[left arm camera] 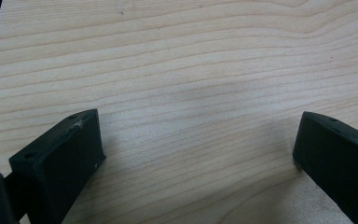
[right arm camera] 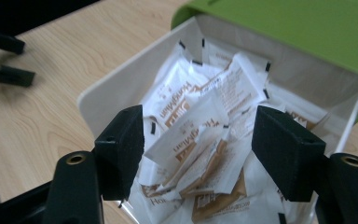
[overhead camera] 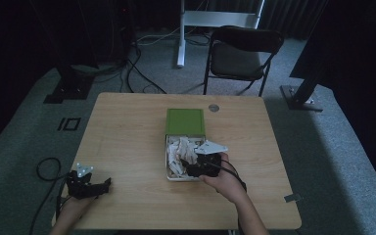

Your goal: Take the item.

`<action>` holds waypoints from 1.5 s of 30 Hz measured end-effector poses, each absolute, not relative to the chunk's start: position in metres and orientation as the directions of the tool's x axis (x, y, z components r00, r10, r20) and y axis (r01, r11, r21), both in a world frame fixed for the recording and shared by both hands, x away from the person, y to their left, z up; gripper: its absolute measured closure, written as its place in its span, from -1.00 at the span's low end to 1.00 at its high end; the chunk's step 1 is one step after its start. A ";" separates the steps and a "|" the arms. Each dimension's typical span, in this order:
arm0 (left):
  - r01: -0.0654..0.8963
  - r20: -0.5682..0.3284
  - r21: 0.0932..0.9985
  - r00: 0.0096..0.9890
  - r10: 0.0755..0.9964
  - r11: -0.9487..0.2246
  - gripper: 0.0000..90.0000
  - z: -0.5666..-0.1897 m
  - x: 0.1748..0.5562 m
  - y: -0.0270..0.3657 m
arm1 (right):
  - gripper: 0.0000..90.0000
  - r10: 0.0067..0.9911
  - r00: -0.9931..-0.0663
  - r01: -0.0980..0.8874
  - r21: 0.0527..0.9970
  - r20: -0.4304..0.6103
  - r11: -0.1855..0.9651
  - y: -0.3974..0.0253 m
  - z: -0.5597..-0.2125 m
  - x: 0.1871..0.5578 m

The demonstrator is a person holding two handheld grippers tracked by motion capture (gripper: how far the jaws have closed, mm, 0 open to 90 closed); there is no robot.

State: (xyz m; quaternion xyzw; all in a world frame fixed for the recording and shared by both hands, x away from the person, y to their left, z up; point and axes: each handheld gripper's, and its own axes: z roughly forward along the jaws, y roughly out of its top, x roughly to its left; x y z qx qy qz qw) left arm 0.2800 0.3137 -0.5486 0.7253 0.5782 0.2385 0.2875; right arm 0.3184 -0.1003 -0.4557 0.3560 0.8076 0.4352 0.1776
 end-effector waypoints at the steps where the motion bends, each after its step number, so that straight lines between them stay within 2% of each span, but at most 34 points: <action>1: 0.702 0.014 0.693 0.217 0.976 -0.166 -0.95 -0.549 0.280 0.314 | -0.23 0.729 -0.684 0.421 0.829 0.023 0.369 -0.099 -0.457 0.318; 11: 0.702 0.014 0.693 0.218 0.976 -0.166 -0.95 -0.549 0.280 0.314 | -0.09 0.721 -0.693 0.406 0.839 0.024 0.363 -0.093 -0.463 0.314; 19: 0.701 0.013 0.694 0.217 0.976 -0.165 -0.95 -0.549 0.280 0.314 | 0.19 0.709 -0.704 0.435 0.813 0.039 0.387 -0.088 -0.476 0.317; 33: 0.701 0.013 0.694 0.217 0.976 -0.166 -0.95 -0.549 0.280 0.314 | 0.36 0.750 -0.661 0.478 0.781 0.018 0.402 -0.080 -0.489 0.318; 43: 0.701 0.013 0.694 0.217 0.976 -0.166 -0.95 -0.549 0.280 0.314 | 0.64 0.762 -0.647 0.496 0.755 -0.009 0.429 -0.072 -0.497 0.319; 45: 0.701 0.013 0.694 0.217 0.976 -0.165 -0.95 -0.549 0.280 0.314 | 0.81 0.765 -0.644 0.498 0.756 -0.006 0.425 -0.074 -0.498 0.320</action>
